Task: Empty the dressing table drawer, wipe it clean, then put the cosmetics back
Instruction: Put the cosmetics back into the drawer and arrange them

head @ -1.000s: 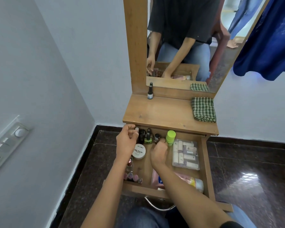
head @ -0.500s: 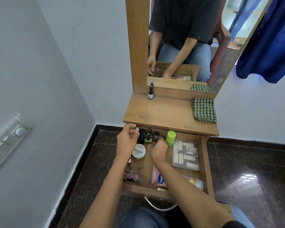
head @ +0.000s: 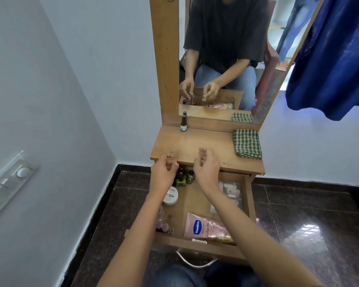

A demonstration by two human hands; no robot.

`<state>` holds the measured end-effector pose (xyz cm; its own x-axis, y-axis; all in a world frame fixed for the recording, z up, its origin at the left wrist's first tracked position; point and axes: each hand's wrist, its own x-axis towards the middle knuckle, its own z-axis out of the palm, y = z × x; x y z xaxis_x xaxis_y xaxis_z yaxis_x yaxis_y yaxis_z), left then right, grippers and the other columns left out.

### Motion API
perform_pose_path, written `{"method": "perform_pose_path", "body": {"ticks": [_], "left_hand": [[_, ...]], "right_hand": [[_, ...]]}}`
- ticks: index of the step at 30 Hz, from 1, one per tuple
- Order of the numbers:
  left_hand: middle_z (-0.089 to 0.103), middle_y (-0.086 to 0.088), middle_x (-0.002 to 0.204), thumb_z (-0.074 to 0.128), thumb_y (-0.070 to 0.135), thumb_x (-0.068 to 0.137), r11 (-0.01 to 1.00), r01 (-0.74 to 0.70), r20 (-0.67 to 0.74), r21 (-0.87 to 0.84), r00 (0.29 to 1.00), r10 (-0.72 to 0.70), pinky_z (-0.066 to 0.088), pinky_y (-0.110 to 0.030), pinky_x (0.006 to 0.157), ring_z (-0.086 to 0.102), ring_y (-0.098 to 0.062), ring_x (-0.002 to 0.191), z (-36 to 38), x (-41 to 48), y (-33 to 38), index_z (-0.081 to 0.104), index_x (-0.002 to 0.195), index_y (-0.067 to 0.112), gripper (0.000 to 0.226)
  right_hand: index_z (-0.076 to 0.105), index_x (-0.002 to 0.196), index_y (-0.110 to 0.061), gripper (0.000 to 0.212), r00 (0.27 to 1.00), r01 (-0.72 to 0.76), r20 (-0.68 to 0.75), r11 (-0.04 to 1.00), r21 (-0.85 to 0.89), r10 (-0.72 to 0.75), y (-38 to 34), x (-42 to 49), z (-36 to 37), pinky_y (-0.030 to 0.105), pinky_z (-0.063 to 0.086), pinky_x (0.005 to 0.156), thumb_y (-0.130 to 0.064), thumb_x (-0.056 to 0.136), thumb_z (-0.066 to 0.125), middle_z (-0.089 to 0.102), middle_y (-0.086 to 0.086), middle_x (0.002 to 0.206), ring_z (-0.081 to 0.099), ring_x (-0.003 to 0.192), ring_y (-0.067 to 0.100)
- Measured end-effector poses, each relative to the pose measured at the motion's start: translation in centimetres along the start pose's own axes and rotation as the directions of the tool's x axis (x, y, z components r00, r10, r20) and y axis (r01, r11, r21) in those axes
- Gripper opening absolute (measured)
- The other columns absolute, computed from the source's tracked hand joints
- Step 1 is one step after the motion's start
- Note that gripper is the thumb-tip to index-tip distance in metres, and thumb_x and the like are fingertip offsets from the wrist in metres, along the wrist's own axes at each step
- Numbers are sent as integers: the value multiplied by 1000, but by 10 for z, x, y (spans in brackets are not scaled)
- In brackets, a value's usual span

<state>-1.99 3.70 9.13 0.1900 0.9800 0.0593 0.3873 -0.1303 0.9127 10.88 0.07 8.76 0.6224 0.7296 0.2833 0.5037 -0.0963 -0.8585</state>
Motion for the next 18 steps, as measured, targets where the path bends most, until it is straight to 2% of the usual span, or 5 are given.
{"method": "perform_pose_path", "body": {"ticks": [3, 7, 12, 14, 18], "left_hand": [[66, 3, 99, 59, 13, 91, 999, -33, 9, 30, 999, 32, 42, -2, 67, 61, -7, 87, 6, 14, 8, 57, 118, 13, 27], [63, 3, 103, 58, 11, 92, 996, -54, 25, 70, 998, 52, 43, -15, 79, 59, -9, 93, 14, 40, 14, 57, 117, 11, 25], [65, -5, 104, 62, 8, 89, 999, -1, 12, 53, 1000, 0, 41, 0, 68, 57, -6, 84, 16, 64, 5, 59, 112, 4, 24], [66, -4, 98, 63, 6, 88, 999, 19, -8, 33, 1000, -19, 41, 1, 66, 57, -3, 78, 15, 68, -1, 62, 108, 3, 21], [66, -4, 93, 66, 8, 86, 1000, -1, 1, 19, 1000, 1, 43, 0, 70, 59, -6, 79, 18, 69, -8, 62, 106, 6, 21]], "right_hand": [[56, 111, -5, 26, 997, 18, 75, 1000, -11, -17, -9, 48, 6, 23, 45, 80, -2, 85, 55, 59, 7, 107, 54, 92, 14], [58, 110, -5, 27, 984, -51, 168, 999, -14, 52, -6, 92, 25, 19, 41, 76, -6, 83, 60, 61, 11, 105, 57, 91, 19], [59, 110, -6, 38, 969, -112, 214, 992, -60, 123, 4, 120, 59, 29, 49, 81, -14, 76, 74, 62, 12, 105, 61, 92, 24], [59, 103, -8, 36, 972, -116, 199, 992, -57, 125, 9, 126, 72, 35, 51, 82, -16, 73, 77, 64, 13, 103, 62, 89, 25], [55, 97, -8, 33, 985, -112, 126, 990, -80, 122, 4, 131, 90, 40, 51, 77, -22, 76, 75, 61, 13, 100, 60, 89, 27]]}}
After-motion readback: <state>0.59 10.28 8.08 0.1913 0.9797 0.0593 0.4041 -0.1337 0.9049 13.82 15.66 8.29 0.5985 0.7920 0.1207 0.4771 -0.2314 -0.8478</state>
